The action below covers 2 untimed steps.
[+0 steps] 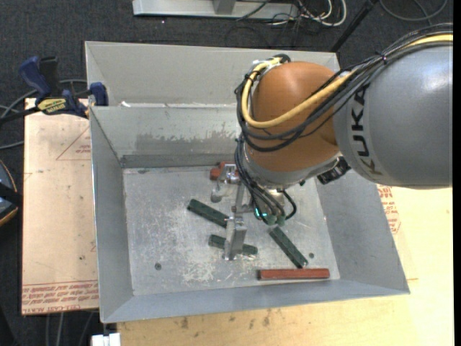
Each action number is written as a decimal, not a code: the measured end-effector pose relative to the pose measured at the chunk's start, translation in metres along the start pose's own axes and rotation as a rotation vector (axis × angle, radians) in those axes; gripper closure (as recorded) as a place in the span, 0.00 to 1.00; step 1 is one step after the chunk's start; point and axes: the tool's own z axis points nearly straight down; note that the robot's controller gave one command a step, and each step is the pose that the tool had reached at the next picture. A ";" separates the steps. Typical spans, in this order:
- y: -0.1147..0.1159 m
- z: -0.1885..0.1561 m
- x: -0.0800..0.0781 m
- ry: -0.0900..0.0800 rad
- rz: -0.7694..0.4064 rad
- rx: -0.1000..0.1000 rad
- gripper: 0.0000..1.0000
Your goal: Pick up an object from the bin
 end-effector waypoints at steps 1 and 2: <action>-0.001 -0.004 -0.002 -0.007 0.003 -0.001 0.00; -0.003 0.045 -0.009 -0.015 0.047 -0.003 0.00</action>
Offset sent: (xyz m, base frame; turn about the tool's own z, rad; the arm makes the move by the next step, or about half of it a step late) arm 0.0163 -0.0085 -0.1328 0.1220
